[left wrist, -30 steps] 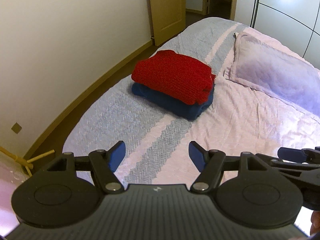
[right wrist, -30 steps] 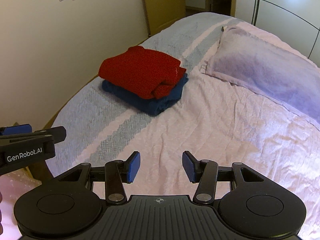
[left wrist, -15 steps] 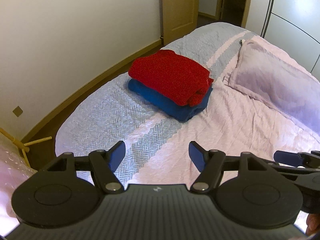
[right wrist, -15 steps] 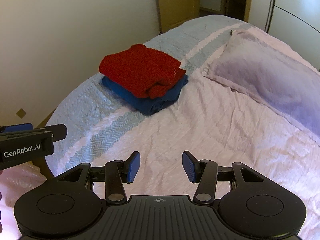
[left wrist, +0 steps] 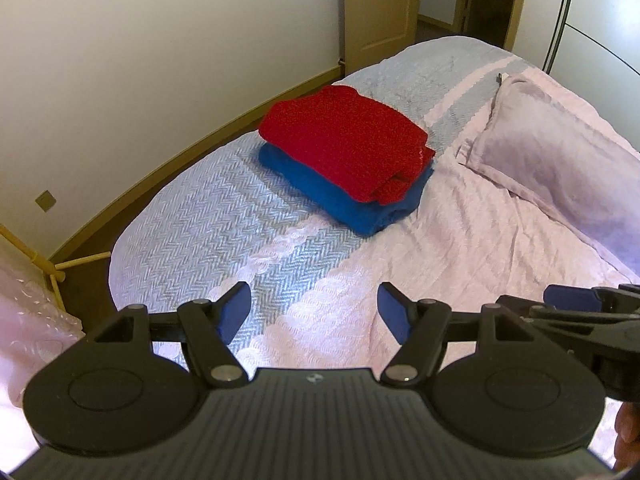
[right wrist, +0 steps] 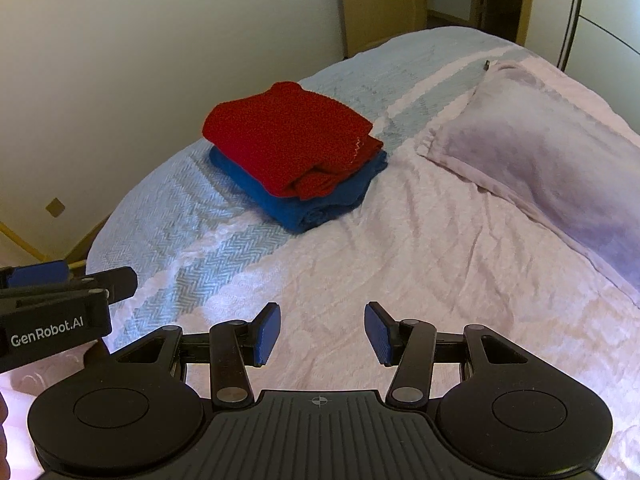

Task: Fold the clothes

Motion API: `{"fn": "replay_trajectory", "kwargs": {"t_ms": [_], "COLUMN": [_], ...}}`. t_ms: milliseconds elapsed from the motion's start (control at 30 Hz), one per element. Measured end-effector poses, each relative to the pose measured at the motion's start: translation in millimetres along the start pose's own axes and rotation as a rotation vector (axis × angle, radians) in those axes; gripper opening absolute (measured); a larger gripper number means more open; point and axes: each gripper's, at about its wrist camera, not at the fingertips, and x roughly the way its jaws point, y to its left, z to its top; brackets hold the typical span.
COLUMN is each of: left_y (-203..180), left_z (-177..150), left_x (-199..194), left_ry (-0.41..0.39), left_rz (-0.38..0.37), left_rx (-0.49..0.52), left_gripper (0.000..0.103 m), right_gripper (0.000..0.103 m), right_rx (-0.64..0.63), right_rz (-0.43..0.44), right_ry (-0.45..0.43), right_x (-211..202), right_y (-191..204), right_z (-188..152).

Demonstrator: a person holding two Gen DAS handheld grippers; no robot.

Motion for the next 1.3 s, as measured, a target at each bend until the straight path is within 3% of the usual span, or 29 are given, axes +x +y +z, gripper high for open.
{"fn": "replay_trajectory", "kwargs": {"t_ms": [1300], "left_y": [-7], "left_z": [69], "left_x": [99], "left_ry": [0.068], "left_rz": [-0.025], "left_rx": [-0.004], "left_gripper": [0.067], "right_gripper": [0.050], "right_rx": [0.044], "right_rz": [-0.017], "right_ry": [0.096], "right_x": [90], "right_y": [-27], "right_z": [72]}}
